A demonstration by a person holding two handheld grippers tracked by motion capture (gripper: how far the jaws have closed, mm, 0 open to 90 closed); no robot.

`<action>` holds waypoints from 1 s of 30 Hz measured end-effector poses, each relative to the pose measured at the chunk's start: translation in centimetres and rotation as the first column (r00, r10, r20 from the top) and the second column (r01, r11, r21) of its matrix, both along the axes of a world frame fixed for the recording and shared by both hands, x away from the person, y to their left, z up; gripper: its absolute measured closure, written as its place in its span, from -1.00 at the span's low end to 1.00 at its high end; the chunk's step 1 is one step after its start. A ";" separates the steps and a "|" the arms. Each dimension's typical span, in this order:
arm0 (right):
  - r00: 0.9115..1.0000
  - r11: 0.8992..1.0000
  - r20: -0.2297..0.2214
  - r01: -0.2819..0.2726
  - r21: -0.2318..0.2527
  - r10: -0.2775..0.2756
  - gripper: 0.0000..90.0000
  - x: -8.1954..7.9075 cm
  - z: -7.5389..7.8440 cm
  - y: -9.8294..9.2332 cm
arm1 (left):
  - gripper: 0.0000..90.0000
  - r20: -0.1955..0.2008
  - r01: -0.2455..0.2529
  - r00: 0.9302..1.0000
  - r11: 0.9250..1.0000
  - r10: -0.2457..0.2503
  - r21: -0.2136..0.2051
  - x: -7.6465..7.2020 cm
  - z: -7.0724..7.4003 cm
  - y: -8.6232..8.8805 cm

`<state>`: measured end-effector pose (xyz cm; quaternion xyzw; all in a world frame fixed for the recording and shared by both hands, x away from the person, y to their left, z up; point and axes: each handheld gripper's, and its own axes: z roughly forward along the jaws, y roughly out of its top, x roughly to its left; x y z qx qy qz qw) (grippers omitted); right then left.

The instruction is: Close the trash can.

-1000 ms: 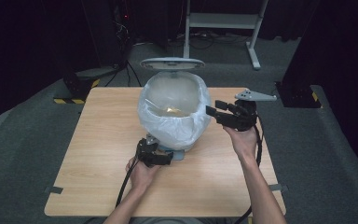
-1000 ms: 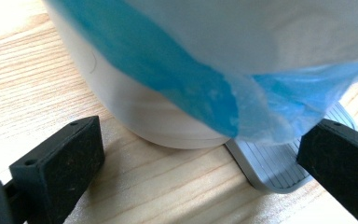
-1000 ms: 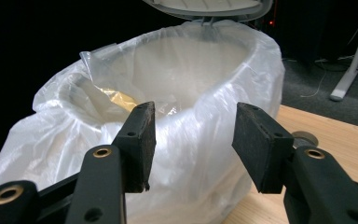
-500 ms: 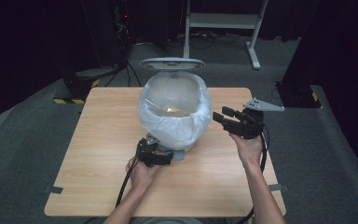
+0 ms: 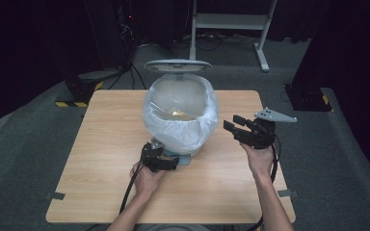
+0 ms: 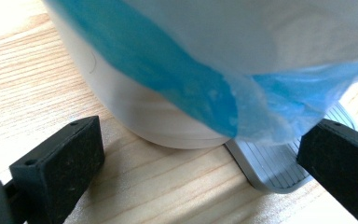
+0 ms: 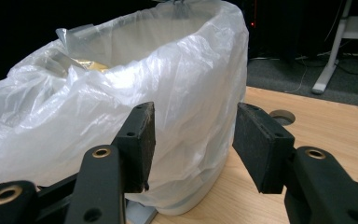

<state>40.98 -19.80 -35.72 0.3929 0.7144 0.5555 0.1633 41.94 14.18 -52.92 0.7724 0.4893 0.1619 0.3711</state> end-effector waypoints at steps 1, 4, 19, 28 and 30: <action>1.000 1.000 -0.001 0.001 0.002 -0.001 0.08 0.0 -0.2 -0.1 | -0.98 0.000 -0.001 1.000 1.000 0.001 -0.001 0.0 0.0 0.0; 1.000 1.000 -0.004 0.008 0.000 -0.008 0.08 -0.1 -0.5 -0.2 | -0.99 0.000 0.000 1.000 1.000 0.000 0.001 0.0 0.0 0.0; 0.999 0.999 -0.027 0.046 -0.023 -0.046 0.08 -0.5 -3.3 -0.9 | -0.99 0.000 -0.001 1.000 1.000 0.001 -0.003 0.0 0.0 0.0; 0.996 0.997 -0.053 0.074 -0.032 -0.075 0.08 -0.7 -5.6 -1.4 | -0.99 0.001 -0.001 1.000 1.000 0.001 -0.003 0.0 0.0 0.0; 0.995 0.996 -0.062 0.079 -0.031 -0.080 0.08 -0.7 -6.0 -1.4 | -0.99 0.001 -0.002 1.000 1.000 0.002 -0.004 0.0 0.0 0.0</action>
